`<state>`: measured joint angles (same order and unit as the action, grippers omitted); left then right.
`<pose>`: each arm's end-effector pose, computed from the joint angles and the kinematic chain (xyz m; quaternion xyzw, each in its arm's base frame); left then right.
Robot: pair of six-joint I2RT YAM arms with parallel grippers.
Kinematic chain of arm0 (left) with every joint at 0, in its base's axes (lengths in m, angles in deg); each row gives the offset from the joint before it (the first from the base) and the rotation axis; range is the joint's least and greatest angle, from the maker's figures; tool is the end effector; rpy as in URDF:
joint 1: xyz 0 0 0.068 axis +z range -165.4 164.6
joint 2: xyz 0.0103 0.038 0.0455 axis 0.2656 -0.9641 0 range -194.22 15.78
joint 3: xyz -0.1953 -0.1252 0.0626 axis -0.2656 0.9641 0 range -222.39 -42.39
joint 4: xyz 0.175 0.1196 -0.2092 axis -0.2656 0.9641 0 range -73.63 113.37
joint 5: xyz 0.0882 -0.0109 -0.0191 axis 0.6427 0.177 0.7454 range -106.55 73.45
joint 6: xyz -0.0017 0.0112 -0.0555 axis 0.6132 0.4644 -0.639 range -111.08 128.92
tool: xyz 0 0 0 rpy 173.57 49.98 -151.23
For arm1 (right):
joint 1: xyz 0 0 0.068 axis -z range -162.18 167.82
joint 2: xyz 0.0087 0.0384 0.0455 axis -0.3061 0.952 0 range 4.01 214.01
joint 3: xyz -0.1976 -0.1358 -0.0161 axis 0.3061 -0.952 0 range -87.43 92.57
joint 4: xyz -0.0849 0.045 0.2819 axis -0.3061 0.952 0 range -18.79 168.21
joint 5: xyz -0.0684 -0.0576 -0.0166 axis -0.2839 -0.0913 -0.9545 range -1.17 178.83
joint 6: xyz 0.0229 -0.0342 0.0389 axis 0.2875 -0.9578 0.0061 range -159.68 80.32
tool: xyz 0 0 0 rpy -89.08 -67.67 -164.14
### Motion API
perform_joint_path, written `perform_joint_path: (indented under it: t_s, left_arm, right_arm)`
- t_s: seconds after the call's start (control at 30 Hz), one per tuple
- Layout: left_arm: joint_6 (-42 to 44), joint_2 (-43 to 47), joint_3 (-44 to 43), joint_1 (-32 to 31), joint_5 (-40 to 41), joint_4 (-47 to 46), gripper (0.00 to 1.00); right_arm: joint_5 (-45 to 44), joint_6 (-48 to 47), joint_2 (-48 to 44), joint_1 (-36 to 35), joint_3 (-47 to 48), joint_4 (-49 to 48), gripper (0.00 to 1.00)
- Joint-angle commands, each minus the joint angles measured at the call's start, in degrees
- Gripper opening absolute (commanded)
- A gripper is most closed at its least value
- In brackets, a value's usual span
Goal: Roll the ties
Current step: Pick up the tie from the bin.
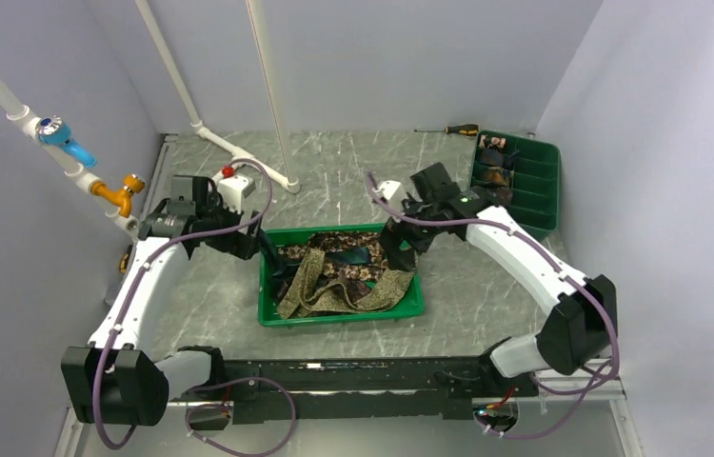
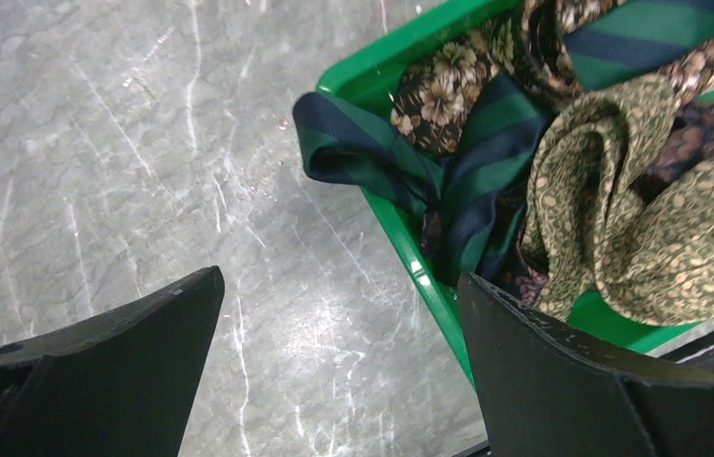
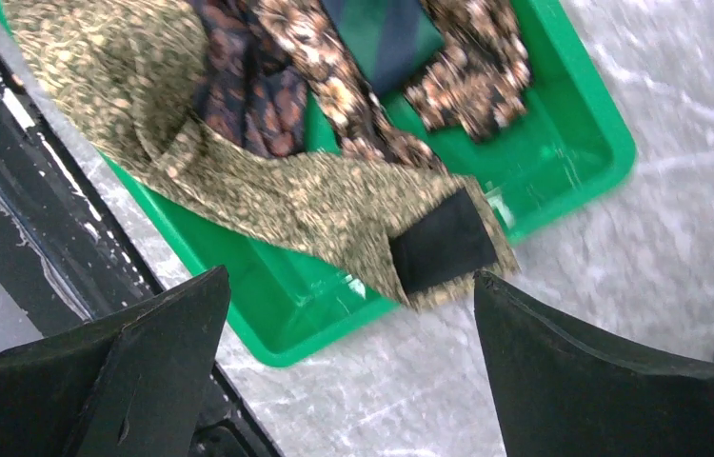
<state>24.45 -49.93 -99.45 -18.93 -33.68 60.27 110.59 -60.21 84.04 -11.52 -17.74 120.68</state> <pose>0.2813 -0.0291 0.2513 0.2022 0.9157 -0.1071 0.3304 0.2766 0.1723 0.2526 -0.4444 0.8390 0.2013 0.2410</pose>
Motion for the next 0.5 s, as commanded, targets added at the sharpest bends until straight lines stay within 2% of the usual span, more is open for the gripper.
perform_joint_path:
  t_s: [0.0, 0.13, 0.27, 0.47]
  left_arm:
    - [-7.94, 0.14, -6.76, 3.07, -2.82, -1.07, 0.99]
    - [-11.07, 0.64, -8.98, 9.41, -10.86, 0.52, 0.99]
    - [-11.37, 3.37, -7.32, 13.32, -11.72, 0.59, 0.99]
    - [-11.75, 6.29, -5.56, 15.02, -11.55, -0.39, 0.99]
  right_arm:
    - [-1.16, -2.26, 5.33, -9.33, 5.52, -4.44, 1.00]
    - [-1.13, -1.28, 10.81, -16.61, 10.53, -6.12, 1.00]
    - [-1.65, -1.13, 15.39, -21.84, 12.52, -7.37, 0.99]
    - [-0.52, -1.75, 18.34, -25.86, 8.07, -8.63, 0.93]
